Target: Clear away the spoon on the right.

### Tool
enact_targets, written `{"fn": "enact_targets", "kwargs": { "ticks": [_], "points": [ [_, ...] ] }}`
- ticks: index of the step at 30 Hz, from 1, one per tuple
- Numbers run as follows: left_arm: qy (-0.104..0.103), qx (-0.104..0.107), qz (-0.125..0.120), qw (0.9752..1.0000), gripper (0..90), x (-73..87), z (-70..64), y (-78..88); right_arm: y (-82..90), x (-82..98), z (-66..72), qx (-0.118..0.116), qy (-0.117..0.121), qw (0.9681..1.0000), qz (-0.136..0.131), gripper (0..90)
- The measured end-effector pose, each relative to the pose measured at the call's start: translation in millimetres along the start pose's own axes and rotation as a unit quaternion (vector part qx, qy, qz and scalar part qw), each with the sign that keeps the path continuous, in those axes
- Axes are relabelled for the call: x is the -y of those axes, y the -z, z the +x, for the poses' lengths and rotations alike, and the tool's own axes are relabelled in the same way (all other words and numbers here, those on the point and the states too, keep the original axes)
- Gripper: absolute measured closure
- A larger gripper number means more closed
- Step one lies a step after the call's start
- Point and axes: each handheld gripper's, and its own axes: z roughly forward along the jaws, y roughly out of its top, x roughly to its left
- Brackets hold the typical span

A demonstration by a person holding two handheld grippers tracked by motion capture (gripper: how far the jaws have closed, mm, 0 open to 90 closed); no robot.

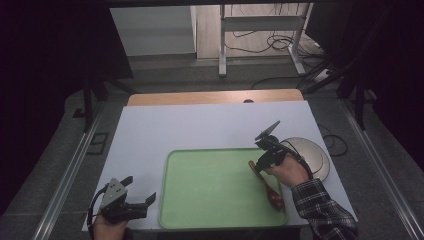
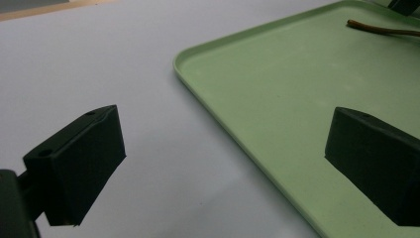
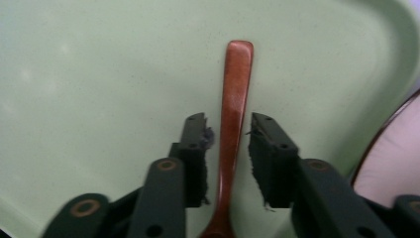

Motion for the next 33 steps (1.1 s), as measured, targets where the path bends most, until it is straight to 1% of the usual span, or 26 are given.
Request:
{"fn": "enact_targets", "kwargs": {
  "ticks": [2,4,7,9,11,16,17,19,22,24,26,27,28,30,32,33],
  "points": [
    [0.0,0.0,0.0,1.0,2.0,0.0,-0.1,0.0,3.6,1.4,0.7,-0.003,0.004,0.9999,-0.013,62.6],
    [0.0,0.0,0.0,1.0,2.0,0.0,0.0,0.1,7.2,3.4,1.1,-0.005,0.011,0.9996,-0.024,62.3],
    [0.0,-0.001,0.0,1.0,2.0,0.0,0.2,0.3,9.8,7.2,2.2,-0.005,0.026,0.999,-0.035,63.7],
    [0.0,-0.001,0.0,1.0,2.1,0.0,0.1,0.3,10.4,10.2,4.0,-0.006,0.032,0.9985,-0.044,65.7],
    [0.0,-0.001,0.0,1.0,2.1,0.0,0.0,0.1,10.8,13.7,5.1,-0.006,0.048,0.9972,-0.058,66.0],
    [-0.001,-0.001,0.0,1.0,2.1,0.0,-0.1,0.1,12.7,22.5,9.0,-0.003,0.08,0.9915,-0.102,69.2],
    [-0.001,-0.002,0.0,1.0,2.1,0.0,-0.1,0.2,13.0,24.4,10.6,0.002,0.087,0.9902,-0.109,70.1],
    [-0.001,-0.002,0.0,1.0,2.1,-0.1,-0.1,0.2,13.3,27.1,12.8,0.007,0.099,0.9874,-0.123,72.4],
    [-0.001,-0.002,0.0,1.0,2.1,-0.1,-0.2,0.2,14.0,31.7,17.1,0.019,0.11,0.9829,-0.147,76.3],
    [-0.001,-0.002,0.0,1.0,2.1,-0.1,-0.1,0.3,13.9,33.5,18.8,0.019,0.113,0.9812,-0.155,77.0],
    [-0.002,-0.002,0.0,1.0,2.2,-0.1,-0.2,0.4,12.9,36.6,21.2,0.022,0.123,0.9779,-0.168,78.6],
    [-0.002,-0.002,0.0,1.0,2.2,-0.1,-0.2,0.4,12.9,36.6,21.2,0.022,0.123,0.9779,-0.168,78.6],
    [-0.002,-0.002,0.0,1.0,2.2,-0.2,-0.2,0.5,11.0,39.6,22.9,0.02,0.13,0.9755,-0.177,81.2],
    [-0.002,-0.002,0.0,1.0,2.2,-0.2,-0.2,0.5,9.6,41.7,24.5,0.022,0.132,0.9744,-0.181,83.3],
    [-0.002,-0.003,-0.001,1.0,2.2,-0.2,-0.1,0.6,7.8,44.5,25.7,0.023,0.136,0.9723,-0.188,85.7],
    [-0.002,-0.003,-0.001,1.0,2.2,-0.2,-0.1,0.5,7.3,45.9,26.4,0.023,0.136,0.9718,-0.191,86.7]
  ]
}}
